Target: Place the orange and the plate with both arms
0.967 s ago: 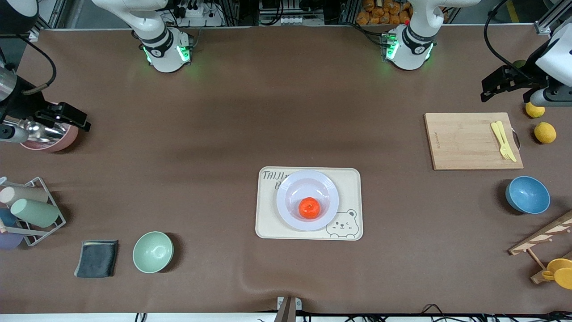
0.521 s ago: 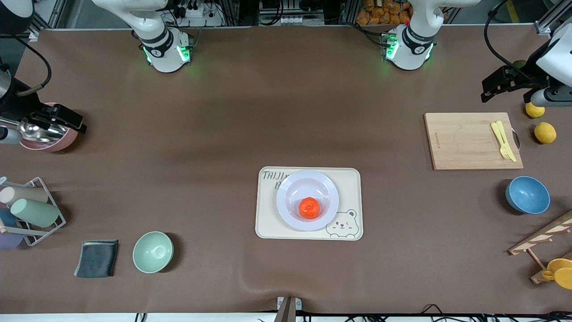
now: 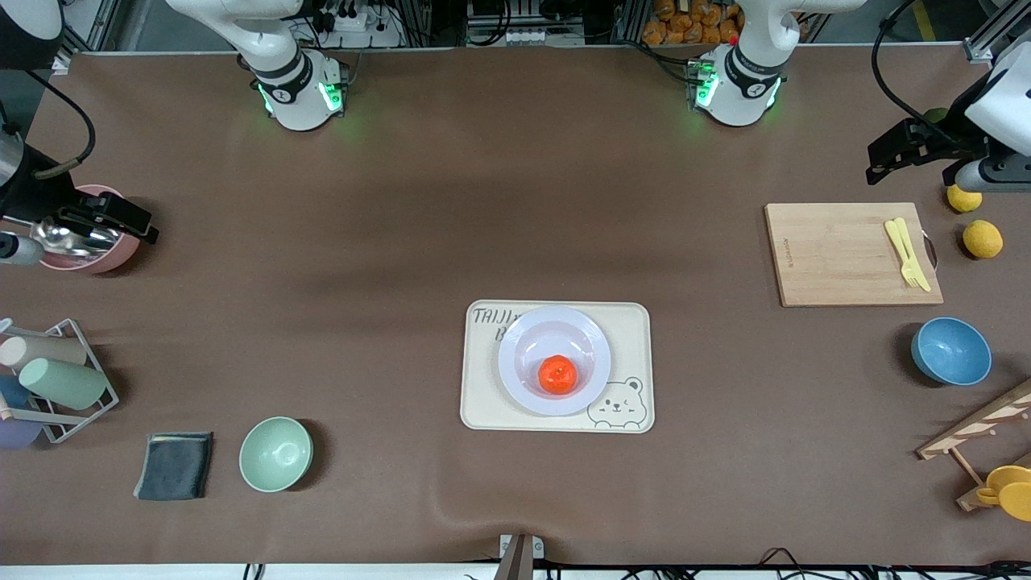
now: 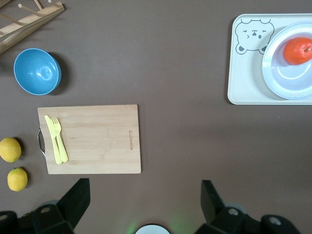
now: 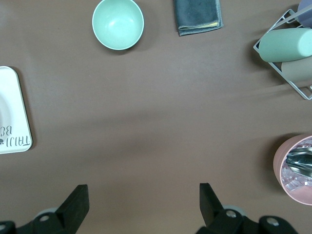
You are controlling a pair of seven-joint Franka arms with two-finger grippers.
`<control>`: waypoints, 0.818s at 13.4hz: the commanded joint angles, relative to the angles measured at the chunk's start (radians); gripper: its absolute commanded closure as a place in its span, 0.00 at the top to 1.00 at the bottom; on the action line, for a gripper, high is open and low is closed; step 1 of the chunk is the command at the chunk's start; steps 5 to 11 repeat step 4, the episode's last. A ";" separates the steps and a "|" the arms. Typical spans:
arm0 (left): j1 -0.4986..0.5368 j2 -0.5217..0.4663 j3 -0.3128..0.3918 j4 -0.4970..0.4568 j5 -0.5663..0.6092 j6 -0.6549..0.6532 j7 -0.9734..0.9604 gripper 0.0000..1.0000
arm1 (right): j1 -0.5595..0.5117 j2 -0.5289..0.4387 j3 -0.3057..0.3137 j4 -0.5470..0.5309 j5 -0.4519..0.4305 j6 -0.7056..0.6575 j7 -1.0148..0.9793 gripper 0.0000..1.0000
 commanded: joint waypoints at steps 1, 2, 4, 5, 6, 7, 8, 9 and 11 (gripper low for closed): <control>0.000 -0.007 -0.006 0.001 0.016 0.006 -0.010 1.00 | -0.016 0.013 0.011 0.025 -0.011 -0.009 -0.005 1.00; 0.002 -0.007 -0.006 0.001 0.016 0.006 -0.010 1.00 | -0.016 0.011 0.011 0.025 -0.011 -0.009 -0.005 1.00; 0.003 -0.007 -0.006 0.001 0.016 0.006 -0.010 1.00 | -0.017 0.013 0.011 0.025 -0.011 -0.009 -0.005 1.00; 0.003 -0.007 -0.006 0.001 0.016 0.006 -0.010 1.00 | -0.017 0.013 0.011 0.025 -0.011 -0.009 -0.005 1.00; 0.003 -0.007 -0.006 0.001 0.016 0.006 -0.010 1.00 | -0.017 0.013 0.011 0.025 -0.011 -0.009 -0.005 1.00; 0.003 -0.007 -0.006 0.001 0.016 0.006 -0.010 1.00 | -0.017 0.013 0.011 0.025 -0.011 -0.009 -0.005 1.00; 0.003 -0.007 -0.006 0.001 0.016 0.006 -0.010 1.00 | -0.017 0.013 0.011 0.025 -0.011 -0.009 -0.005 1.00; 0.003 -0.007 -0.006 0.001 0.016 0.006 -0.010 1.00 | -0.017 0.013 0.011 0.025 -0.011 -0.009 -0.005 1.00; 0.003 -0.007 -0.006 0.001 0.016 0.006 -0.010 1.00 | -0.017 0.013 0.011 0.025 -0.011 -0.009 -0.005 1.00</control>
